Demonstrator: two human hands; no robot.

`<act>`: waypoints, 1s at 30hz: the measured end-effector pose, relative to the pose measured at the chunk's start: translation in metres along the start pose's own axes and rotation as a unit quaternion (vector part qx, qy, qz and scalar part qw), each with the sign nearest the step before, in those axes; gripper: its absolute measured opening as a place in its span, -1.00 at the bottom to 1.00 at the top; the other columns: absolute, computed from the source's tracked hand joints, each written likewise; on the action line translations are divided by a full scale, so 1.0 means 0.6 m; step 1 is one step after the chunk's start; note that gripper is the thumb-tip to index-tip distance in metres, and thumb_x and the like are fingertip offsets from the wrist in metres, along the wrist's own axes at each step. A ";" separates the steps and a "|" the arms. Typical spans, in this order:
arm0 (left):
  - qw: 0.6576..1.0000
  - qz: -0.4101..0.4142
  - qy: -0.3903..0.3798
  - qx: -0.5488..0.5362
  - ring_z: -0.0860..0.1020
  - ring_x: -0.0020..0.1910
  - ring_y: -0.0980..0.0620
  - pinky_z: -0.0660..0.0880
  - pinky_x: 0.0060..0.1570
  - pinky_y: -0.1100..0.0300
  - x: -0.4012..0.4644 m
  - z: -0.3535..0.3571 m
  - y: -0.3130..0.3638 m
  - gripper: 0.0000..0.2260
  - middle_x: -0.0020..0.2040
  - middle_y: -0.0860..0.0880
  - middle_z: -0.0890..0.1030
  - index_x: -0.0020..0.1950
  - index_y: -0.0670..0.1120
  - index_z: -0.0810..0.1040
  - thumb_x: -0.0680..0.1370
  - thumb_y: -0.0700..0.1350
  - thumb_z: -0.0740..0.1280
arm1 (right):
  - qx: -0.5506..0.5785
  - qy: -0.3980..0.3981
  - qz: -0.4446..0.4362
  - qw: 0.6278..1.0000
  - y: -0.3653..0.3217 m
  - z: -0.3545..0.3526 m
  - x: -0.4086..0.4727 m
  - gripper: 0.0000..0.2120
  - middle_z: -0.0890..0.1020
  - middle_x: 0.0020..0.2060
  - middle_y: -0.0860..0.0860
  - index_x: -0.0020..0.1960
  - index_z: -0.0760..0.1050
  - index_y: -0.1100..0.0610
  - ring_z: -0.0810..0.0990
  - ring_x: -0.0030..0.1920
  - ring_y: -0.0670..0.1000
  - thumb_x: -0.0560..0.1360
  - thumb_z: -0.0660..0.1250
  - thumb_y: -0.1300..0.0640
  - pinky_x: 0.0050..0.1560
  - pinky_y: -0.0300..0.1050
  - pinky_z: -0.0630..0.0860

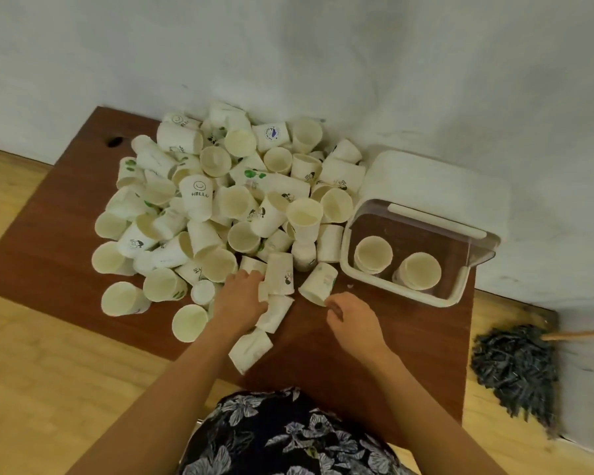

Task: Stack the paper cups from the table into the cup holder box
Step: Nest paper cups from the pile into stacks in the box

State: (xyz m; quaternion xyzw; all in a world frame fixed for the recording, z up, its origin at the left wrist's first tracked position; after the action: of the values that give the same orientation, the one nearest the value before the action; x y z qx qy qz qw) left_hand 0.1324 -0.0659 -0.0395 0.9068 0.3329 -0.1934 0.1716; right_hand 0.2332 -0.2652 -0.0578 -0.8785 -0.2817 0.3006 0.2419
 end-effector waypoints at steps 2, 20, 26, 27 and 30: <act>1.000 0.009 -0.026 -0.009 0.46 0.16 -0.09 0.42 -0.07 0.08 0.008 0.006 -0.011 -0.60 0.16 -0.08 0.51 0.30 -0.05 0.42 0.49 -0.05 0.37 | 0.012 0.010 0.054 0.998 0.004 0.016 0.000 -0.74 0.57 0.10 -0.05 0.23 0.53 0.03 0.56 0.10 -0.01 0.56 0.23 0.12 0.08 -0.09 0.50; 0.947 0.222 -0.001 -0.234 0.53 -0.16 -0.07 0.45 -0.11 0.03 0.054 -0.114 -0.011 -0.95 -0.16 -0.16 0.59 -0.12 -0.16 0.52 0.53 -0.20 0.31 | -0.049 0.171 0.273 0.945 -0.025 0.030 0.045 -0.82 0.60 0.10 0.04 0.17 0.47 0.06 0.60 0.01 0.14 0.61 0.17 0.11 -0.09 -0.02 0.49; 0.928 0.290 -0.011 -0.233 0.50 -0.15 -0.04 0.45 -0.10 0.05 0.039 -0.114 0.047 -0.91 -0.18 -0.09 0.57 -0.07 -0.19 0.55 0.54 -0.17 0.32 | 0.062 0.219 0.319 0.920 0.001 -0.006 -0.013 -0.85 0.63 -0.19 -0.04 0.07 0.54 0.05 0.62 -0.16 0.05 0.52 0.29 0.08 -0.14 0.02 0.61; 0.926 0.302 -0.011 -0.228 0.51 -0.15 -0.02 0.44 -0.12 0.09 0.037 -0.111 0.060 -0.93 -0.18 -0.04 0.56 -0.07 -0.15 0.56 0.54 -0.16 0.32 | 0.086 0.228 0.324 0.914 0.007 -0.014 -0.025 -0.86 0.63 -0.23 -0.07 0.04 0.54 0.06 0.62 -0.20 0.02 0.50 0.30 0.09 -0.17 0.00 0.61; 0.915 0.345 0.023 -0.207 0.50 -0.14 0.07 0.36 -0.13 0.24 0.022 -0.113 0.104 -0.91 -0.16 0.08 0.55 0.01 -0.08 0.60 0.53 -0.13 0.34 | 0.148 0.266 0.328 0.894 0.020 -0.053 -0.066 -0.91 0.64 -0.25 -0.07 -0.01 0.55 0.06 0.64 -0.34 -0.06 0.50 0.31 0.12 -0.32 -0.14 0.58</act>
State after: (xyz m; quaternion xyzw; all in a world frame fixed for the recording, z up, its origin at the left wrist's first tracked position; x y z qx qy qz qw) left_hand 0.1993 -0.0740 0.0244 0.9138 0.0357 -0.0283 0.4037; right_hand 0.2324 -0.3070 -0.0271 -0.9222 0.1451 0.1560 0.3228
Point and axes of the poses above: each hand's wrist, its own x-axis towards the middle knuckle, its own z-axis out of the palm, y = z × x, the point moved 8 cm from there along x, towards the middle knuckle
